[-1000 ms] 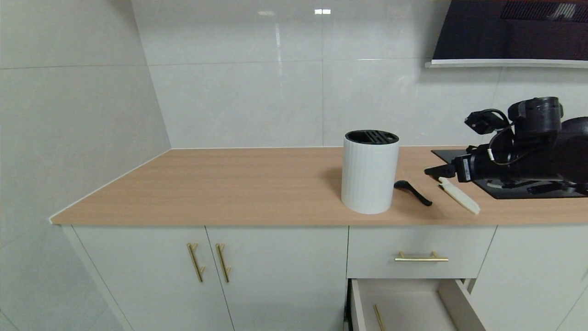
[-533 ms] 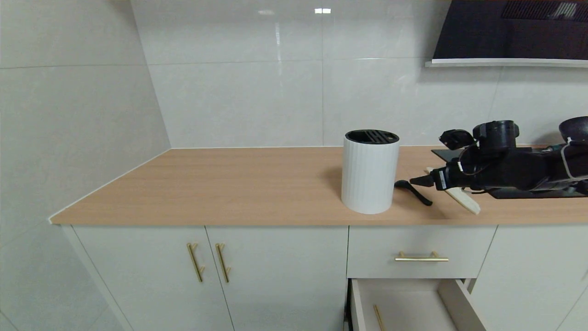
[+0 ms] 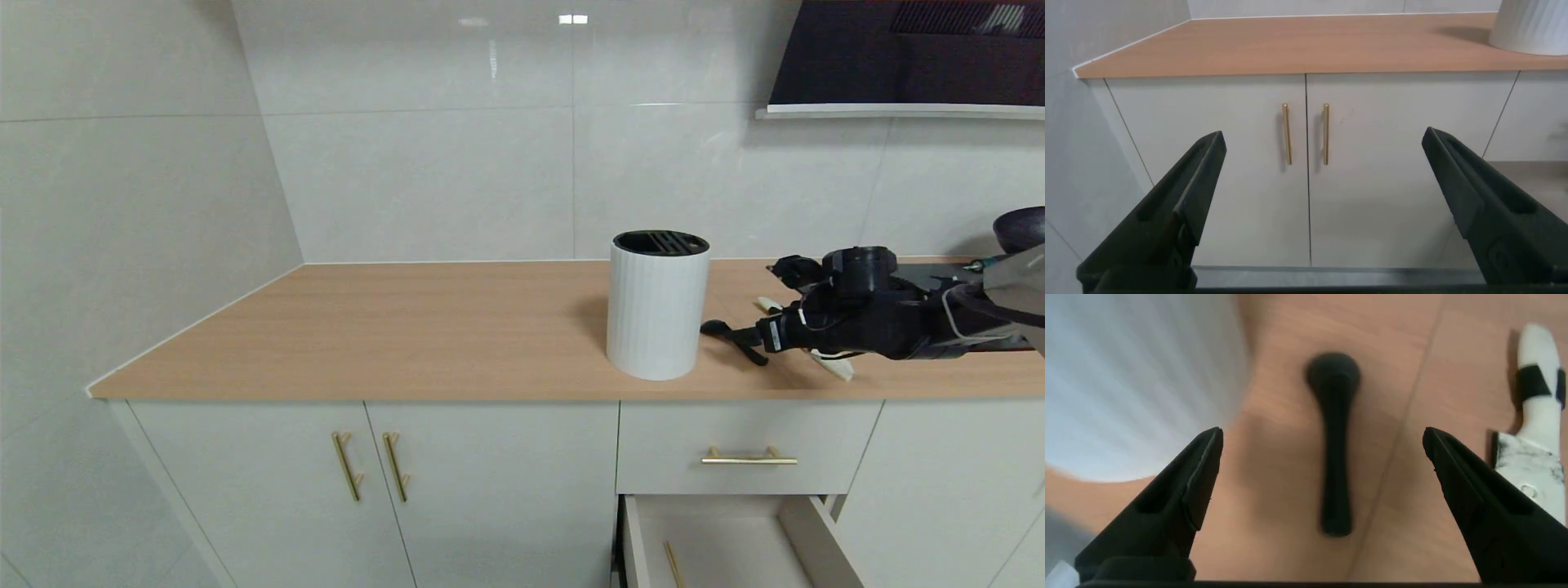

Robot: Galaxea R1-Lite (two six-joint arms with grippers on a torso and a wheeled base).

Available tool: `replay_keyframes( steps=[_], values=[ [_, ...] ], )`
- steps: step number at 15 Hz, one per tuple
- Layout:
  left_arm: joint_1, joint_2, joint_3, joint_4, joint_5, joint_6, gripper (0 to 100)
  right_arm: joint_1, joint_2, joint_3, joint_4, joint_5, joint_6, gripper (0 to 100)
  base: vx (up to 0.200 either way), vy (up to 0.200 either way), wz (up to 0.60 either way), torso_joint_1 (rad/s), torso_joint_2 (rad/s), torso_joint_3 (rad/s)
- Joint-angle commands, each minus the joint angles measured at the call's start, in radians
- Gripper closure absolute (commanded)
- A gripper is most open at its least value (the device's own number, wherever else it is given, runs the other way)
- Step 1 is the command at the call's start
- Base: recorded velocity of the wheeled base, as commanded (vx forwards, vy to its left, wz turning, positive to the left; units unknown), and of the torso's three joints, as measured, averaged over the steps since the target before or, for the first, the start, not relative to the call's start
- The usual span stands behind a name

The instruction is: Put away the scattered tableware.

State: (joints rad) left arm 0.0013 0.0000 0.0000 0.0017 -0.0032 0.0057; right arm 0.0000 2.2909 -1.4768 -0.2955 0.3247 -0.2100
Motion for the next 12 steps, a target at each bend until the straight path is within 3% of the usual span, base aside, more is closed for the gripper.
replay_keyframes(
  steps=[1,12],
  values=[
    [0.000,0.000,0.000,0.000,0.000,-0.001,0,0.000,0.033,-0.003,-0.001,0.001,0.000,0,0.000,0.000,0.00,0.000,0.00,0.000],
    [0.000,0.000,0.000,0.000,0.000,0.000,0,0.000,0.108,-0.045,-0.001,-0.001,0.000,0,0.000,0.000,0.00,0.000,0.00,0.000]
  ],
)
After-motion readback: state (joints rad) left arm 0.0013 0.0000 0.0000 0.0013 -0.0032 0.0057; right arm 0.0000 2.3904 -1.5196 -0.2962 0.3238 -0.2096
